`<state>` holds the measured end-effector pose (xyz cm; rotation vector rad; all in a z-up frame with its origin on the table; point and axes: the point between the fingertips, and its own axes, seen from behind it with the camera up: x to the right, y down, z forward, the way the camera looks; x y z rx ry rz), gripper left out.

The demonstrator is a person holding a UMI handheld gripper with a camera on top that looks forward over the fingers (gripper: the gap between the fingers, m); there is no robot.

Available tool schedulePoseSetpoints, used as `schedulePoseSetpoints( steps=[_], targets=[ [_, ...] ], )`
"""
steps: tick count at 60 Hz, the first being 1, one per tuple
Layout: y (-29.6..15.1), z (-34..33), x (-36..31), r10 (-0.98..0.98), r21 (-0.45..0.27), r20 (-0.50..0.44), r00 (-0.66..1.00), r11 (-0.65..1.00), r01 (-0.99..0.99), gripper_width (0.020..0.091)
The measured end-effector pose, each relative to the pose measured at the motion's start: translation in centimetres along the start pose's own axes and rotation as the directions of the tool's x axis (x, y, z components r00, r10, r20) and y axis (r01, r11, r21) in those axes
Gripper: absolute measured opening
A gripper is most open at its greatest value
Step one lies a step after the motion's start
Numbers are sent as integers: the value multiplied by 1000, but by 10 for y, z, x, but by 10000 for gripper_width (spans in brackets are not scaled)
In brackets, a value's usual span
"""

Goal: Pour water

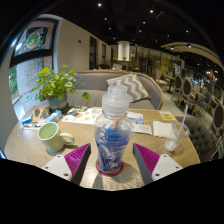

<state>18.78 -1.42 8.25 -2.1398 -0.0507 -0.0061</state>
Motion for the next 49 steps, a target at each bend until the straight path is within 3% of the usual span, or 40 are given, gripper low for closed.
schedulePoseSetpoints(
  steps=[13, 31, 49],
  targets=[
    [5, -116, -12, 26, -87, -74, 997, 996, -33, 856],
    [-8, -256, -58, 27, -50, -85, 996, 998, -31, 854],
    [-11, -291, -65, -1, -18, -104, 995, 1000, 0, 856]
  ],
)
